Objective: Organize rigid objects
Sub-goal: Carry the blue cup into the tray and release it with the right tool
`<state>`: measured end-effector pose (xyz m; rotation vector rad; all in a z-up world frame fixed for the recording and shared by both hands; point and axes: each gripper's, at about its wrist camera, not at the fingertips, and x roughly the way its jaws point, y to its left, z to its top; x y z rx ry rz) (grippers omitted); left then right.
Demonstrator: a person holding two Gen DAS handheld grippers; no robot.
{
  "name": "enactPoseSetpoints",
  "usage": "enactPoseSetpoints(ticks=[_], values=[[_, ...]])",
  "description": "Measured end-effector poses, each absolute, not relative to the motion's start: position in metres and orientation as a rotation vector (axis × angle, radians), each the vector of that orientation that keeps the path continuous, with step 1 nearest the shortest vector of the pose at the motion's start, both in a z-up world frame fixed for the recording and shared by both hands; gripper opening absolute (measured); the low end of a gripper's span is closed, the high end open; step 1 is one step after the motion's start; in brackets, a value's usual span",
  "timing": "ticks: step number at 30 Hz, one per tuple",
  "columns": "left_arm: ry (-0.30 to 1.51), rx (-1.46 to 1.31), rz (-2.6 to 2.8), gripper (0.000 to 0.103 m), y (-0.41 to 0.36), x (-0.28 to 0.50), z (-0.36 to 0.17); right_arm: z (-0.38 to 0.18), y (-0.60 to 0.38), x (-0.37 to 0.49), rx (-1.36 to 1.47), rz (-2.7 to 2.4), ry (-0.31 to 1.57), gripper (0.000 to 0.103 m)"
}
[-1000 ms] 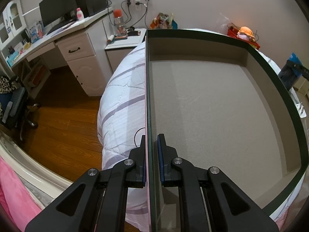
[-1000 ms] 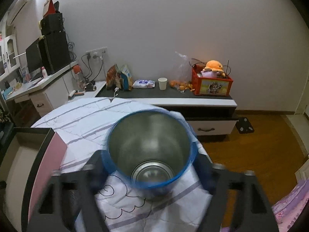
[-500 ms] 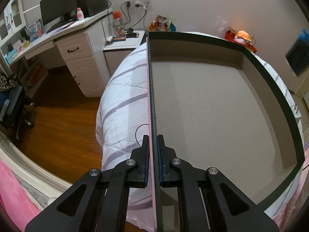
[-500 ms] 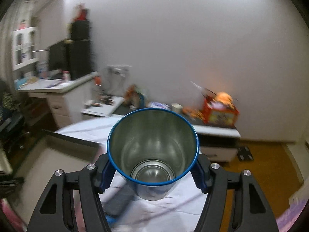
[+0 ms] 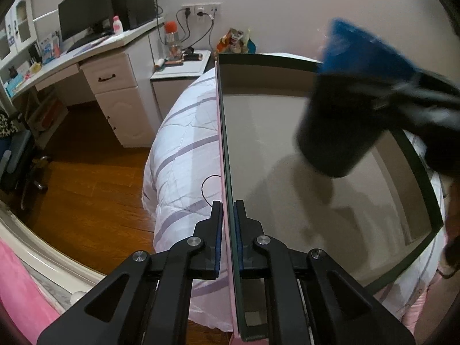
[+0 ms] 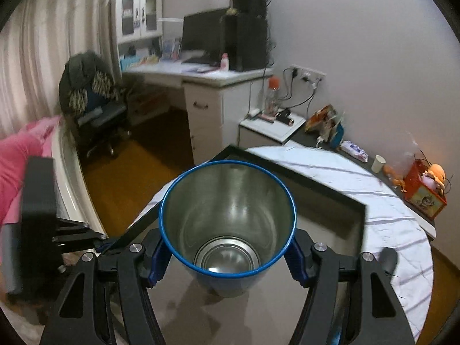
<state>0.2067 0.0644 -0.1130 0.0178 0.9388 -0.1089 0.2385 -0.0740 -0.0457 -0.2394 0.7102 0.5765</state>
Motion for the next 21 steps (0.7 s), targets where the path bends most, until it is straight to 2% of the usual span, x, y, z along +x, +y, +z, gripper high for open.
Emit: enactPoseSetpoints(ticks=[13,14,16,21], values=[[0.925,0.014,-0.124,0.009,0.064,0.202,-0.112,-0.063,-0.051,0.25,-0.236,0.586,0.745,0.068],[0.925,0.015,-0.124,0.009,0.064,0.201,-0.113,-0.063,-0.051,0.25,-0.24,0.587,0.753,0.07],[0.924,0.011,-0.125,0.009,0.063,0.201,-0.113,-0.059,-0.051,0.247,-0.243,0.584,0.739,0.081],[0.925,0.011,-0.126,0.009,0.063,0.201,-0.113,-0.047,-0.059,0.237,-0.21,0.611,0.715,0.082]])
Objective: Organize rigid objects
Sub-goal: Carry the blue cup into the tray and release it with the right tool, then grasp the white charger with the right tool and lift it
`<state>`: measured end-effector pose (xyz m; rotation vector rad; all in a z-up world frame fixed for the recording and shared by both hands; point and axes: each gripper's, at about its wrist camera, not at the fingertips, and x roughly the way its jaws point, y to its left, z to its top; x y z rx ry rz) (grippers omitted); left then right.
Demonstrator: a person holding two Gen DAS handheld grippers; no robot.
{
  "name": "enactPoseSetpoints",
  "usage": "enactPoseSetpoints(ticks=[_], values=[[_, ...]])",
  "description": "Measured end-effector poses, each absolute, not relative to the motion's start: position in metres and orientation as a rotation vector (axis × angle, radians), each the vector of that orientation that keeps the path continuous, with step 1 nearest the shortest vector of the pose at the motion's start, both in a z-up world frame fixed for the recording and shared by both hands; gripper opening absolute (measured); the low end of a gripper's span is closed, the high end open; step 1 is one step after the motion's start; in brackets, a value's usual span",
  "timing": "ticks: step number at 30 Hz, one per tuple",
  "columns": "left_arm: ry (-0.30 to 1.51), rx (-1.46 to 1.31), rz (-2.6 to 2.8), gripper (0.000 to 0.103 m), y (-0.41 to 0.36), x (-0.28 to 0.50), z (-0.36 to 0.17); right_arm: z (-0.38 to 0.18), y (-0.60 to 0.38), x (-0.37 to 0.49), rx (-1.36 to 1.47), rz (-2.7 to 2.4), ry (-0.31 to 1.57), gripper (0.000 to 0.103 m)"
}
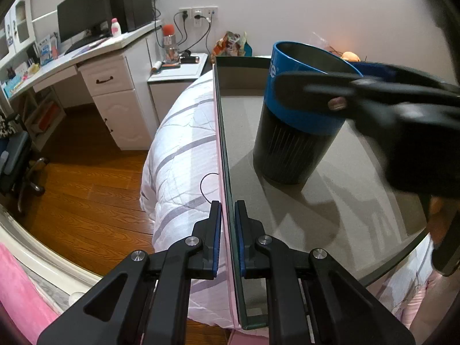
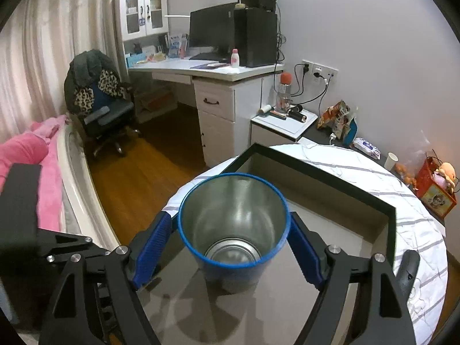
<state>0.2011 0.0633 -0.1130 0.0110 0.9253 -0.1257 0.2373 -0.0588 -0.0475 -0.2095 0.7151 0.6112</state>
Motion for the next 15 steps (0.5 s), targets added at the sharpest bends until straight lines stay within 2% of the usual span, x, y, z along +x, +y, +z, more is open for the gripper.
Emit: enactPoseSetpoints(ticks=[10,15], values=[[0.929,0.005,-0.122,0.009,0.063,0.2,-0.114,0.003,-0.156,0.191,-0.146,0.445,0.564,0.082],[0.937,0.019,-0.109,0.009,0.06,0.201,-0.116,0.002,-0.225,0.176,-0.121,0.279,0.562,0.082]])
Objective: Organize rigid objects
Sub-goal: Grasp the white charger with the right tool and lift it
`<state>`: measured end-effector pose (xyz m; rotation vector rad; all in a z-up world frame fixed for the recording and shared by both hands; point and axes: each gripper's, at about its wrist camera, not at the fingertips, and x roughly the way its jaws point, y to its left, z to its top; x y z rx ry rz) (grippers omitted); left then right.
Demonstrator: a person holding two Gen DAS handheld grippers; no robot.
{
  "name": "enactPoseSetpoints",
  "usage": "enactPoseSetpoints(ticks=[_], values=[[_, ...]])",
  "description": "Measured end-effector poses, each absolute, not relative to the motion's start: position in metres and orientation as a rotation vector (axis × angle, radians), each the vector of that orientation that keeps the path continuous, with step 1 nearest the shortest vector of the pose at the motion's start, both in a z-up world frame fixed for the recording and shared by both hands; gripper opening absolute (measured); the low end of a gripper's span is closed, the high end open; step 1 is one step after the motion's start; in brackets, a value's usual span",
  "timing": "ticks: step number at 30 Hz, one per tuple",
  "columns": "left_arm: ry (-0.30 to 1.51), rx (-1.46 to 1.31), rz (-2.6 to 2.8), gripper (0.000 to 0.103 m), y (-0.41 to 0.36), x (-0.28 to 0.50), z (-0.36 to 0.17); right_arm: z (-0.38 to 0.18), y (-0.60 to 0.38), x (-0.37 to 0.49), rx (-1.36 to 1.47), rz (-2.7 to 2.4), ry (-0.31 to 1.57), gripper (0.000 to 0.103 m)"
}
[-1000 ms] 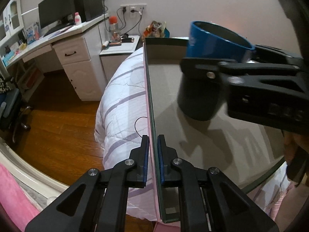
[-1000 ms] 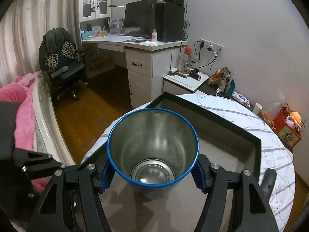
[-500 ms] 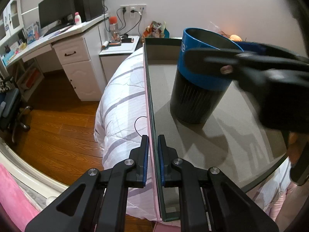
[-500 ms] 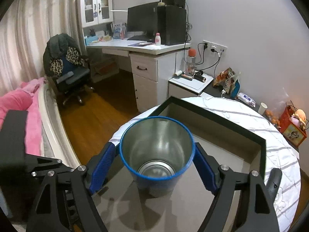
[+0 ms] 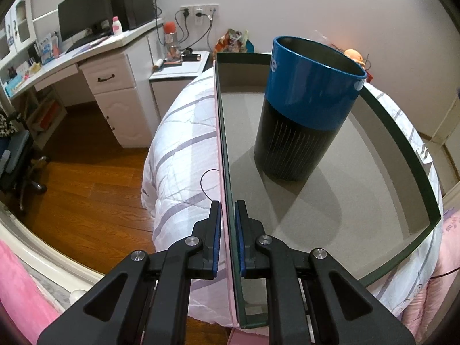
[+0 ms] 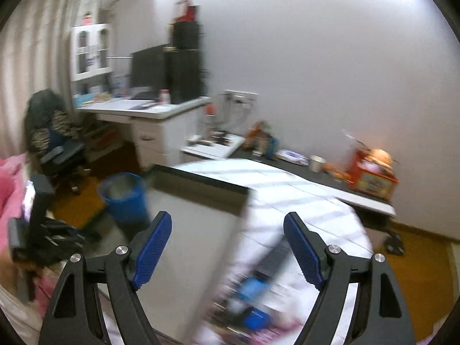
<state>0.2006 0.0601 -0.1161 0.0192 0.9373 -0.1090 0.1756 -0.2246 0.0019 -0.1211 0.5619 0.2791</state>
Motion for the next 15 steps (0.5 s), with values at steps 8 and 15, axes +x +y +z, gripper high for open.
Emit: enactPoseSetpoints(ticks=[8,15], values=[[0.948,0.036,-0.079,0.009,0.055,0.2,-0.117,-0.047,-0.287,0.17,-0.085,0.163,0.684,0.082],[0.96,0.059,-0.06,0.01,0.048,0.202,-0.118,-0.105,-0.288,0.191,-0.099,0.233,0.79,0.082]])
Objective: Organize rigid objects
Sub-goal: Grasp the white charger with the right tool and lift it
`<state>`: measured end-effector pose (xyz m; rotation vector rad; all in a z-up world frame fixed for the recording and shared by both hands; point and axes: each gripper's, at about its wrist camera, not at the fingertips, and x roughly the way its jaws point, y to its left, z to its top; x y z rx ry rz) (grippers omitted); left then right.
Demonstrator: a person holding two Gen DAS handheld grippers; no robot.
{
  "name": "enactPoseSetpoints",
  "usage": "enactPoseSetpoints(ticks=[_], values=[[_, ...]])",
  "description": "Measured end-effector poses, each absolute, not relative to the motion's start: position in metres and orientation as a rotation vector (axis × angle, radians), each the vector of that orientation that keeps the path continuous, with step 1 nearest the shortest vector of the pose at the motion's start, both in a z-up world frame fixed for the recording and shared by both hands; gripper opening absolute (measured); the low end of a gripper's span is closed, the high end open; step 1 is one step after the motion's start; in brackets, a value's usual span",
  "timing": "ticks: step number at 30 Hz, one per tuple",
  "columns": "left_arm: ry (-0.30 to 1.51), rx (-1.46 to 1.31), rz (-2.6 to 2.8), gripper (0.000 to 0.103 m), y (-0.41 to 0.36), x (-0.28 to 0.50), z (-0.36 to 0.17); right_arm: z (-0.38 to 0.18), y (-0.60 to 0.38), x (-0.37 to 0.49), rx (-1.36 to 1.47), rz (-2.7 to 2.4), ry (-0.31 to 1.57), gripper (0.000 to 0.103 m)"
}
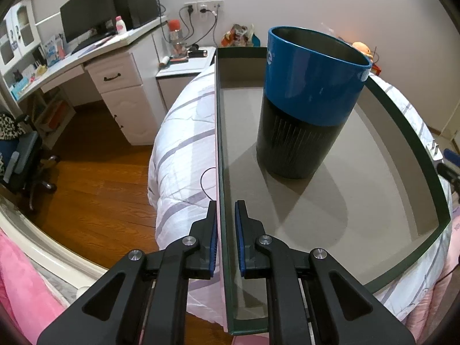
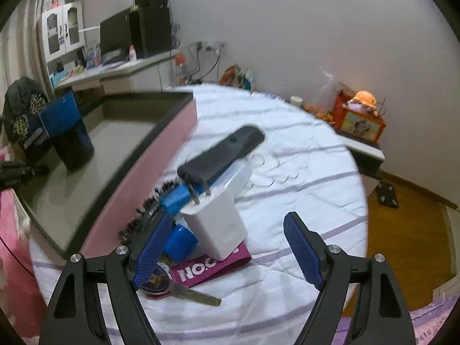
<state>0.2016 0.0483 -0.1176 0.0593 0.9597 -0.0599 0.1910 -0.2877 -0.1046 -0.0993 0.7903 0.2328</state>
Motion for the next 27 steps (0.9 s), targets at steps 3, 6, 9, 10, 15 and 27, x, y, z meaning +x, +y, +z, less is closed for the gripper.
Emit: enactPoseSetpoints(ticks=[3,6,9,10,15,27], values=[[0.965,0.062,-0.06,0.01,0.047,0.202,-0.118,-0.117,-0.293,0.196,-0.095,0.247,0.811,0.079],[0.969,0.066,-0.06,0.01,0.047,0.202,-0.118,-0.119,-0.3,0.198,-0.041,0.284,0.803,0.069],[0.973,0.076,-0.057,0.01,0.045,0.203,-0.119,-0.12,-0.305,0.203,0.004,0.322,0.809,0.058],[0.974,0.077,-0.058,0.011,0.045,0.203,-0.119,-0.119,-0.305,0.205,0.013,0.329,0.811,0.056],[0.974,0.076,-0.059,0.011,0.045,0.203,-0.119,-0.12,-0.307,0.207,0.048,0.351,0.818,0.051],[0.971,0.073,-0.066,0.011,0.045,0.205,-0.118,-0.107,-0.305,0.204,0.041,0.311,0.796,0.047]])
